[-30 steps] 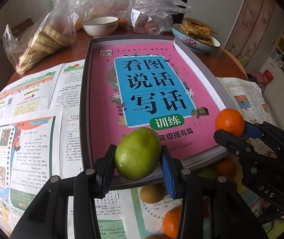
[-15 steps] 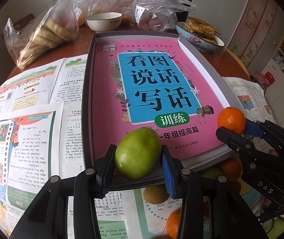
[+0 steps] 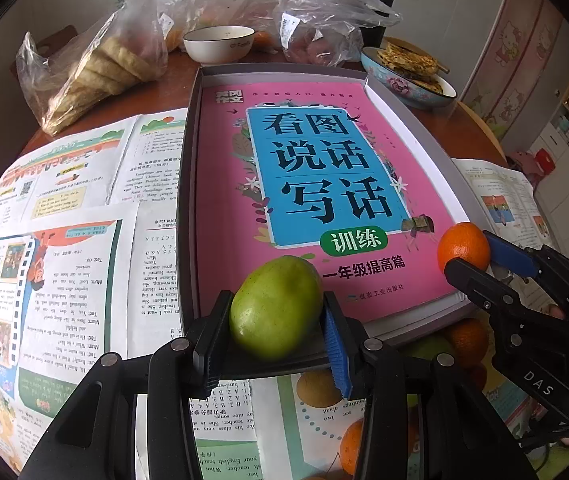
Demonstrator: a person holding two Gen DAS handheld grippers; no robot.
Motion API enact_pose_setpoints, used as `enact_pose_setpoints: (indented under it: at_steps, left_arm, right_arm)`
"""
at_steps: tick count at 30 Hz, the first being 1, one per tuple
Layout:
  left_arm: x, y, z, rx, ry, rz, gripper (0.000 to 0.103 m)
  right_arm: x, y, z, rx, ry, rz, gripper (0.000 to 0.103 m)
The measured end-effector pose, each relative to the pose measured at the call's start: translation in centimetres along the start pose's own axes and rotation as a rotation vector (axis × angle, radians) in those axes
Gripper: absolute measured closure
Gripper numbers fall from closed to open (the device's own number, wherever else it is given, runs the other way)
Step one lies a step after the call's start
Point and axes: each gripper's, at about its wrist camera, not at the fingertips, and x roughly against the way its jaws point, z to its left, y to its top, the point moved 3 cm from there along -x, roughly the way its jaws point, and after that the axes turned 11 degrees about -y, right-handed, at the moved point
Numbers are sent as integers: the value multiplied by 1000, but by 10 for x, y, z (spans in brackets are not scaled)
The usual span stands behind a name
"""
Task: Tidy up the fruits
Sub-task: 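Lower the green fruit into the tray and open the left tool while the right tool releases the orange there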
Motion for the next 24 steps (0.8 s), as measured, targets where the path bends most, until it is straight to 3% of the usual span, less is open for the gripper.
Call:
enact_pose_setpoints:
  at_steps: [15,20,24]
  left_arm:
    - [9,-3,-2,5,-13,-10,56]
    - [16,-5,-3,2,-13,-29,46]
    - [21,-6,-1,7,-15,-41,44]
  right_arm:
    - [4,-2,-1,-11,-36,-16,51]
    - [5,-3,-1,-12,-36,-12,51]
    - [7,-4,0,-11,-39,-11,51]
